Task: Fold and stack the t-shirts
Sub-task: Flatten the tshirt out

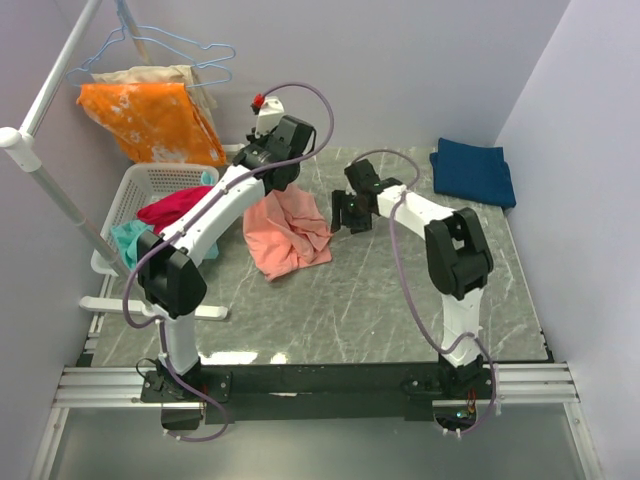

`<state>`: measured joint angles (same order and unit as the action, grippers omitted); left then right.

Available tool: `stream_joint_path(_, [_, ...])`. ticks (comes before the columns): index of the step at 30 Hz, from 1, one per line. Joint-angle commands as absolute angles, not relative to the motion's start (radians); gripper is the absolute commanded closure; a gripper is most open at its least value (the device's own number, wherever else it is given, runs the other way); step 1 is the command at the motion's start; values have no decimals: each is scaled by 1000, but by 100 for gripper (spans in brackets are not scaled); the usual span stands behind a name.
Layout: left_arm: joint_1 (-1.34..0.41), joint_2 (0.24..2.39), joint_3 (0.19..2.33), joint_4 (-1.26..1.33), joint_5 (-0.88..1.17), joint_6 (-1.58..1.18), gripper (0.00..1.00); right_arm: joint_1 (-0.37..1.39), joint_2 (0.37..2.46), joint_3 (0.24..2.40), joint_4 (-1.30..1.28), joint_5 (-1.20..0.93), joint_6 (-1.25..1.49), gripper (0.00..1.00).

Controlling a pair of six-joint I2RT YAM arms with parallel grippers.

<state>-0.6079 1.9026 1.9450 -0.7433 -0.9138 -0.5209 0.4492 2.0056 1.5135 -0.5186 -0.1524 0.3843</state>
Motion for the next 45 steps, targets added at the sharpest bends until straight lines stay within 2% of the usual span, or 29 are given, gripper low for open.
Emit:
stream_joint_path(1, [-591,1824,1930,-726,-911,-543,99,482,2059,1586,-503,-170,350,34])
stream_joint_path(15, [-558,1813,1904,-755,-887,-568,99,538,2163,1713,-523,-219,348,35])
stream_joint_path(18, [-554,1810,1902,-759,-888,-574,99,543,2187,1721,-517,-248,347,47])
stream_joint_path(19, [-554,1809,1901,-762,-888,-574,99,543,2194,1724,-515,-255,347,60])
stream_joint_path(21, [-549,1804,1898,-764,-891,-575,99,543,2206,1736,-523,-264,348,72])
stream_joint_path(22, [-551,1804,1896,-765,-891,-577,99,545,2207,1740,-534,-262,348,88])
stream_joint_path(23, [-549,1801,1893,-767,-894,-577,99,545,2207,1741,-538,-247,350,96])
stream_joint_path(24, [-548,1798,1891,-767,-896,-577,99,546,2195,1735,-540,-236,351,100])
stream_joint_path(29, [-540,1789,1897,-769,-897,-563,99,545,2079,1707,-580,-95,359,100])
stream_joint_path(37, [-520,1775,1965,-784,-890,-523,99,474,1852,1750,-738,338,332,100])
stream_joint_path(45, [-517,1735,2003,-729,-776,-388,99,284,1655,1833,-772,400,314,100])
